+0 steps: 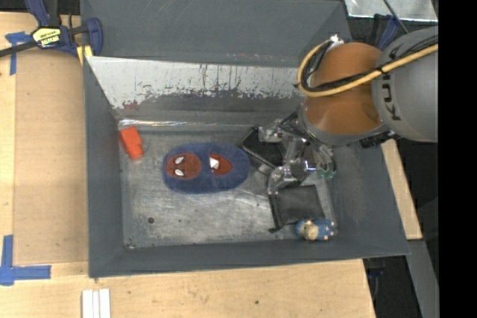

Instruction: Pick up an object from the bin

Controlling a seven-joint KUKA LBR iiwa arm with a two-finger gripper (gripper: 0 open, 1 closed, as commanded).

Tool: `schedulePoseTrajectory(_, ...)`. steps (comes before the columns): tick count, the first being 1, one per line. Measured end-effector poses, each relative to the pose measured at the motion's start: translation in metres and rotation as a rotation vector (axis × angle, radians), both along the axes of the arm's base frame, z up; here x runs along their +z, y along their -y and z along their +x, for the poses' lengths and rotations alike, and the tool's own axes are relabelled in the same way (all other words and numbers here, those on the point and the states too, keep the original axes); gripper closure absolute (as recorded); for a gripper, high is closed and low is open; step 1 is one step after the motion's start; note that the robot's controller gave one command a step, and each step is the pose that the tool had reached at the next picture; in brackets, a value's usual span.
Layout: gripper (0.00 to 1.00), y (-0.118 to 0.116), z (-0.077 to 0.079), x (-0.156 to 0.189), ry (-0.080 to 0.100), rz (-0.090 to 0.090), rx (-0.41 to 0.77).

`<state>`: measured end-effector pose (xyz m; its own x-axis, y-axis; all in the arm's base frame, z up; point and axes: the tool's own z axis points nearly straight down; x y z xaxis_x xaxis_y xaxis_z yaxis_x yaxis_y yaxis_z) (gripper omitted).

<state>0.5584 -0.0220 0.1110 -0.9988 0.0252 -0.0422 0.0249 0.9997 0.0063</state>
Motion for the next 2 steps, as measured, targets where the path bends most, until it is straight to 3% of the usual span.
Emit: schedulePoseTrajectory(2, 0.00, -0.0044, 0.0060, -0.0012, 0.004, -0.001, 0.021)
